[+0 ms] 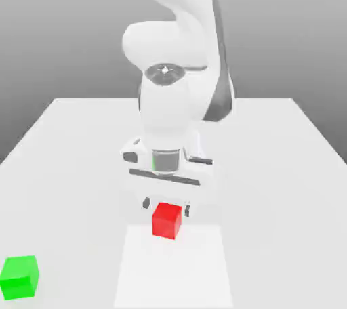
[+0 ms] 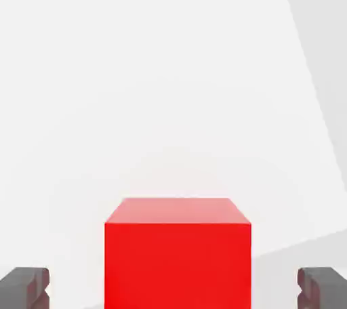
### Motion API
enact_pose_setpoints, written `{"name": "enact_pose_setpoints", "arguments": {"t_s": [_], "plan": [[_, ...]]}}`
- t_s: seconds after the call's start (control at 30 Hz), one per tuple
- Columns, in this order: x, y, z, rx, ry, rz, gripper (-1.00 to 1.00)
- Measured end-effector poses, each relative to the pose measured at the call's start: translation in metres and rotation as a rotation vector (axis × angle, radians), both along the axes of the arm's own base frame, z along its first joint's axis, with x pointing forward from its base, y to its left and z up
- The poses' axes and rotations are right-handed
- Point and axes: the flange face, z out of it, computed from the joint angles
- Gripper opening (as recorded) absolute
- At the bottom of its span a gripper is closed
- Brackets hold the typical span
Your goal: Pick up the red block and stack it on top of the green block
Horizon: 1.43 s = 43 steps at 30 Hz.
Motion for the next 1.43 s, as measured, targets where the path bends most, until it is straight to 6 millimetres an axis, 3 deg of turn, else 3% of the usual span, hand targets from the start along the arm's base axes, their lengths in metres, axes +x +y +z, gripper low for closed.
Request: {"name": "enact_pose_setpoints", "arguments": {"t_s": [0.03, 0.27, 0.57, 0.7, 0.97, 1.17, 1.3, 1.33, 1.43], "plan": [[-0.001, 0.000, -0.007, 0.000, 0.001, 0.000, -1.00], [-0.001, 0.000, -0.008, -0.001, 0.000, -0.001, -1.00], [0.003, -0.003, 0.053, -0.002, 0.000, -0.013, -1.00], [0.038, -0.041, 0.065, -0.007, 0.001, -0.142, -1.00], [0.101, -0.155, 0.082, -0.010, 0.002, -0.453, -1.00], [0.128, -0.244, 0.092, -0.002, 0.001, -0.654, -1.00], [0.132, -0.260, 0.047, 0.000, 0.000, -0.688, -1.00], [0.131, -0.261, 0.036, 0.000, 0.000, -0.689, 1.00], [0.131, -0.261, 0.036, 0.000, 0.000, -0.689, 1.00]]}}
